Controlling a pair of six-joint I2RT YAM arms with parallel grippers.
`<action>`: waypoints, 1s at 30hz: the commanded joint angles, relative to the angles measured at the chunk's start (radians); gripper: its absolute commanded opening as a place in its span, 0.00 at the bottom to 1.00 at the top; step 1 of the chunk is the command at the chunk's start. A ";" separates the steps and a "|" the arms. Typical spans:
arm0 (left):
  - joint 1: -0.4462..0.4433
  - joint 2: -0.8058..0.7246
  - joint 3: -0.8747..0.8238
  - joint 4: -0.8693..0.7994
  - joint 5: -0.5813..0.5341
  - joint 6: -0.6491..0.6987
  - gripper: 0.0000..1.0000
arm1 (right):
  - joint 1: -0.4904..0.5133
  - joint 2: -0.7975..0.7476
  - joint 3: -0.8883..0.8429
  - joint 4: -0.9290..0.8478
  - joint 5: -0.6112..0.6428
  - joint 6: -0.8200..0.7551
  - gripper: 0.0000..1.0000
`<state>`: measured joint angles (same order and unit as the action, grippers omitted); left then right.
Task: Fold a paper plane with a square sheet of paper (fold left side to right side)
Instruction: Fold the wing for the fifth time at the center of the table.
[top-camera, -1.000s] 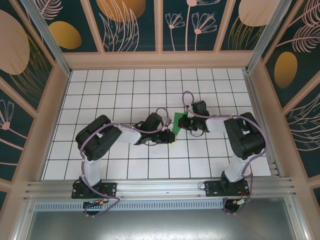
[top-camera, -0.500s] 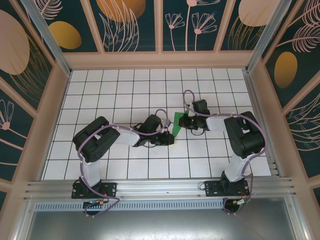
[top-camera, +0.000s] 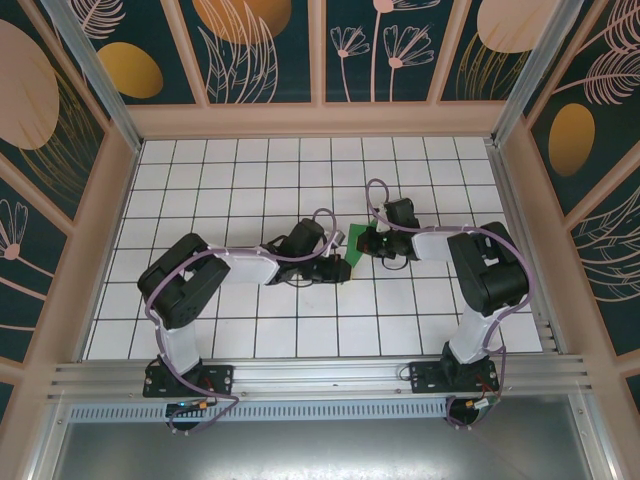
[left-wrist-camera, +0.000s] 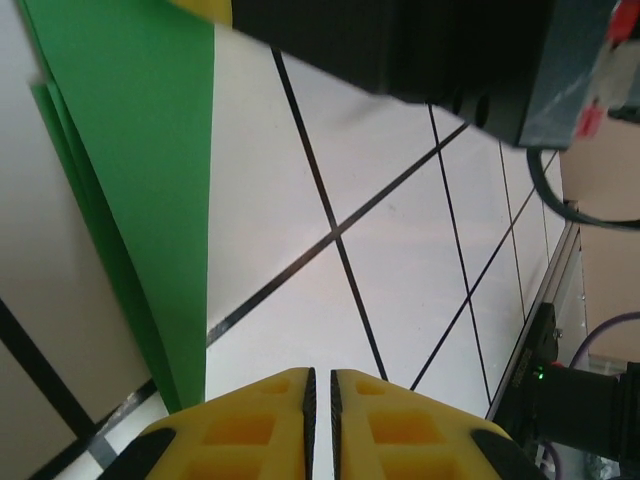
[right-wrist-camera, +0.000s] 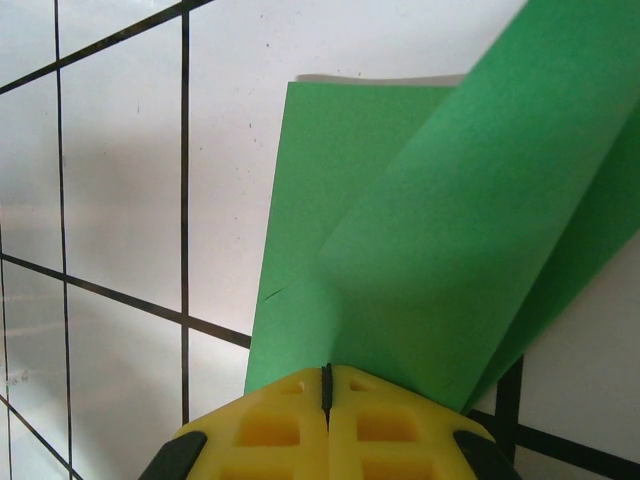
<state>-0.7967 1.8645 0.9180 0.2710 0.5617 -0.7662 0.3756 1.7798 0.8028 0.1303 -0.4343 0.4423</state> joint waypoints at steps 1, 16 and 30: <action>0.005 0.039 0.031 -0.040 -0.006 0.035 0.17 | 0.000 0.040 0.002 -0.063 0.080 -0.028 0.00; 0.004 0.105 -0.021 -0.030 0.028 0.032 0.17 | 0.000 0.045 0.015 -0.087 0.092 -0.034 0.00; -0.033 0.061 -0.073 -0.120 0.037 0.085 0.17 | 0.003 0.057 0.036 -0.109 0.095 -0.036 0.00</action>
<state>-0.8040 1.9289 0.8898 0.3046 0.5735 -0.7055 0.3794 1.7905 0.8314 0.0925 -0.4232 0.4244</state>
